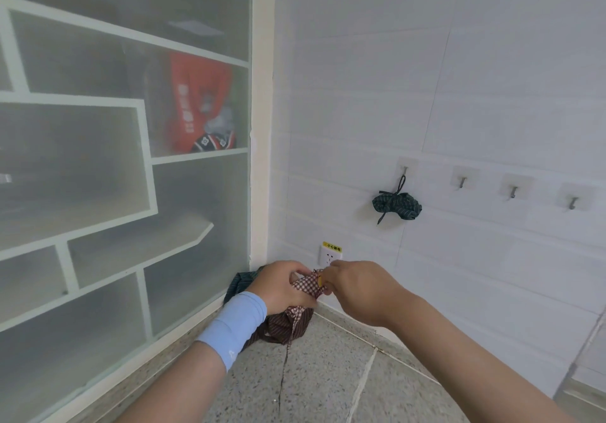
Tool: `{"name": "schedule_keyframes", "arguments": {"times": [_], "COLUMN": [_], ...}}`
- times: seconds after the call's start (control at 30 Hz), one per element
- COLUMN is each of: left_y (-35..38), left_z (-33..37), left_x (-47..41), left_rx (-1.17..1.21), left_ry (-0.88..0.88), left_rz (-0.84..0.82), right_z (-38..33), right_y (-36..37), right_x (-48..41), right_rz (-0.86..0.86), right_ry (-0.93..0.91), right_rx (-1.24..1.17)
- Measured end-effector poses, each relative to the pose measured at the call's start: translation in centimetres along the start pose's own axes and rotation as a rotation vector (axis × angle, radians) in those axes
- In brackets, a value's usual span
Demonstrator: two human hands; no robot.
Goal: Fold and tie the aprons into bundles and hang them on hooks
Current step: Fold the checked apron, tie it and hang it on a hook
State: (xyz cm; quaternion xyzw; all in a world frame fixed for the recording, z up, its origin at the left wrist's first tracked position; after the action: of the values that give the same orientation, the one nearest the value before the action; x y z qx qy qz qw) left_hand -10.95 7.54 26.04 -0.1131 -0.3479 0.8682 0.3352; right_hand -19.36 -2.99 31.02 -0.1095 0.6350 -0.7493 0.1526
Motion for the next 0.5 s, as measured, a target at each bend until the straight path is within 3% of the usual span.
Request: {"name": "schedule_keyframes", "arguments": {"times": [0.13,0.23,0.3,0.4,0.5], "left_y": [1.9,3.2,3.7,4.6,5.1], "left_z": [2.0,2.4,2.1,1.3,-0.1], "left_x": [0.2,0.4,0.6,1.1,1.5], "left_rx": [-0.180,-0.116,0.023,0.279,0.763], "left_ry": [0.067,0.102,0.122,0.115,0.061], "left_rz": [-0.132,-0.153,-0.136,-0.146,-0.066], "right_z": [0.2,1.2,2.5,5.1,6.0], "right_y": [-1.1,-1.6,-1.0,0.6,3.0], "right_x": [-0.7,-1.4,-2.0,-1.8,0.8], "right_rz": [0.086,0.163,0.140,0.261,0.526], "right_ry": [-0.070,-0.043,0.033,0.277,0.526], "right_rx": [0.113,-0.064,-0.206,-0.363,-0.904]}}
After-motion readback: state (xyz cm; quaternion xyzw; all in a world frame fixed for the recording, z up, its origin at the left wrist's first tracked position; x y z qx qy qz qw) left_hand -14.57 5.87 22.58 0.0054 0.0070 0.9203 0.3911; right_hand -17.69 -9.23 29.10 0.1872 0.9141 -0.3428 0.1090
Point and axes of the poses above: each hand's wrist, its own x-axis away from the middle knuckle, its own y-axis out of the palm, z = x × y, the point moved 8 cm from there along -x, towards the middle knuckle, and after that the axes turned 14 degrees about -z, right-handed, at the moved point
